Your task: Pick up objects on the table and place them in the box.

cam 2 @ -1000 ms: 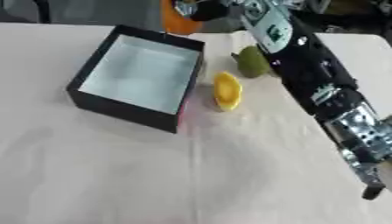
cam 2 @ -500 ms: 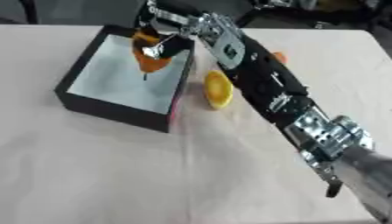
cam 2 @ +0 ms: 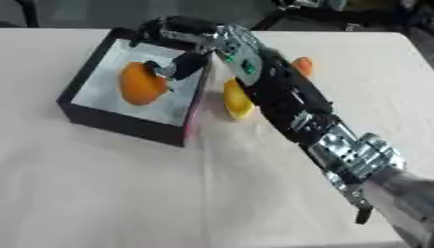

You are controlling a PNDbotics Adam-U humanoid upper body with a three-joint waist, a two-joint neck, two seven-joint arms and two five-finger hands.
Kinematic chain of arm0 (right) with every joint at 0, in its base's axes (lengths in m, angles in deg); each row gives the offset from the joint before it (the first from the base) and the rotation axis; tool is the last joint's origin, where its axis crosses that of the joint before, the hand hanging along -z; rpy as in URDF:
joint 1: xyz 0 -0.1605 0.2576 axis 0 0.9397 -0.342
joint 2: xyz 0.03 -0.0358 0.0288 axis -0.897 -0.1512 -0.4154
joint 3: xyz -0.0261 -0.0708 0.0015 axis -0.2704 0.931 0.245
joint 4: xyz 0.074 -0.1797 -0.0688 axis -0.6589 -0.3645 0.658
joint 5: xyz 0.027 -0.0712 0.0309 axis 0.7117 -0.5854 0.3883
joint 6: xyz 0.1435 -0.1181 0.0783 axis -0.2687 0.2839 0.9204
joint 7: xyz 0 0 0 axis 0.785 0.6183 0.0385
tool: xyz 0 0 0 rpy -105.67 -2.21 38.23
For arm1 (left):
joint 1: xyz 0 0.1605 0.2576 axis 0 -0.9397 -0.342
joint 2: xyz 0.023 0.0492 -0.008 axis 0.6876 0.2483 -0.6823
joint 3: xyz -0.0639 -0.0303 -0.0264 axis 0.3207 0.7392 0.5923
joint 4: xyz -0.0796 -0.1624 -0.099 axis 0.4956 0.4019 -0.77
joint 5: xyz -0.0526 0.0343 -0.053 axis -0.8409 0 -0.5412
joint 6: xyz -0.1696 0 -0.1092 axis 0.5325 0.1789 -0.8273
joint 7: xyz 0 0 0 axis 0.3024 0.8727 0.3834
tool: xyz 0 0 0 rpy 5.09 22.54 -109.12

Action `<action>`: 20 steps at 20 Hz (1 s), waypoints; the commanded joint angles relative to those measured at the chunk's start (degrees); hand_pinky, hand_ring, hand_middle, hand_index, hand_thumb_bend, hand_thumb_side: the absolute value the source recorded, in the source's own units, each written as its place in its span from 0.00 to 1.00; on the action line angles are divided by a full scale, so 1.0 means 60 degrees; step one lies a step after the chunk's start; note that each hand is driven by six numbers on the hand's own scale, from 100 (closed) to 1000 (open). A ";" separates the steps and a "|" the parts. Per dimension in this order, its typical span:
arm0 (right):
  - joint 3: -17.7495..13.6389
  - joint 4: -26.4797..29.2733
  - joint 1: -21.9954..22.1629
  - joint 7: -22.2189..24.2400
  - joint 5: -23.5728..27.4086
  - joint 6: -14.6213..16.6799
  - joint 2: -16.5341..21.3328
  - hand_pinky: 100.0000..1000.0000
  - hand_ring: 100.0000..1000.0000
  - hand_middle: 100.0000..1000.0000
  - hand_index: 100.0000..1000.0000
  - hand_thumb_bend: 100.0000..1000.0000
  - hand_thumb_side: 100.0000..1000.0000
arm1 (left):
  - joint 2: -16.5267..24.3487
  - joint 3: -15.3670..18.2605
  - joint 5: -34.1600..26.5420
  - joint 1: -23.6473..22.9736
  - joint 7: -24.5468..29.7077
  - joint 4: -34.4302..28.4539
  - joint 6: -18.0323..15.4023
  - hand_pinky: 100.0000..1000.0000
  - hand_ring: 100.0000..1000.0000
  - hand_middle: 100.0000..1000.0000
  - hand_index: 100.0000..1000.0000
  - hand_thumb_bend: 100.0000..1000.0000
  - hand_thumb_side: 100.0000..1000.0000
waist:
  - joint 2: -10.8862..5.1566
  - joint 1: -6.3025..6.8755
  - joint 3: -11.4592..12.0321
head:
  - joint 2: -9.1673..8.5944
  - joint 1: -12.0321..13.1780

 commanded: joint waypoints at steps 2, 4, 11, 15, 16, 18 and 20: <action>-0.0386 0.0435 -0.0061 -0.0450 0.0640 -0.0344 0.0757 0.79 0.87 0.80 0.89 0.00 0.57 | 0.0080 0.0090 0.0030 0.0056 -0.0056 -0.0125 0.0006 0.40 0.57 0.47 0.59 0.00 0.81 | -0.0008 0.0056 -0.0108 | -0.0018 0.0110; -0.0592 0.0612 0.0047 -0.0583 0.0773 -0.0550 0.1135 0.80 0.87 0.80 0.89 0.00 0.42 | 0.0103 0.0125 0.0047 0.0043 -0.0087 -0.0114 0.0013 0.40 0.57 0.47 0.59 0.00 0.81 | -0.0019 0.0063 -0.0190 | -0.0018 0.0170; -0.1323 -0.0144 0.0899 -0.0692 -0.0080 -0.1574 0.2352 0.81 0.87 0.82 0.91 0.00 0.33 | 0.0243 0.0196 0.0122 -0.0058 -0.0152 -0.0040 0.0064 0.40 0.57 0.47 0.59 0.00 0.81 | -0.0096 0.0045 -0.0512 | -0.0018 0.0424; -0.1506 -0.0980 0.1252 -0.0737 -0.0792 -0.1788 0.2560 0.81 0.87 0.82 0.91 0.00 0.42 | 0.0302 0.0216 0.0137 -0.0090 -0.0176 -0.0012 0.0091 0.40 0.57 0.47 0.59 0.00 0.81 | -0.0108 0.0065 -0.0616 | -0.0018 0.0507; -0.1513 -0.1200 0.1296 -0.0712 -0.0951 -0.1803 0.2550 0.81 0.87 0.82 0.91 0.00 0.44 | 0.0304 0.0216 0.0137 -0.0087 -0.0175 -0.0012 0.0092 0.40 0.57 0.47 0.59 0.00 0.81 | -0.0108 0.0072 -0.0617 | -0.0018 0.0513; -0.1477 -0.1566 0.1332 -0.0601 -0.1280 -0.1745 0.2495 0.82 0.87 0.81 0.91 0.00 0.50 | 0.0304 0.0216 0.0135 -0.0082 -0.0175 -0.0013 0.0095 0.40 0.57 0.47 0.59 0.00 0.81 | -0.0103 0.0087 -0.0613 | -0.0018 0.0511; -0.1408 -0.1824 0.1330 -0.0384 -0.1609 -0.1619 0.2417 0.82 0.88 0.81 0.91 0.00 0.55 | 0.0306 0.0213 0.0128 -0.0081 -0.0176 -0.0013 0.0099 0.40 0.57 0.47 0.59 0.00 0.81 | -0.0092 0.0093 -0.0606 | -0.0018 0.0492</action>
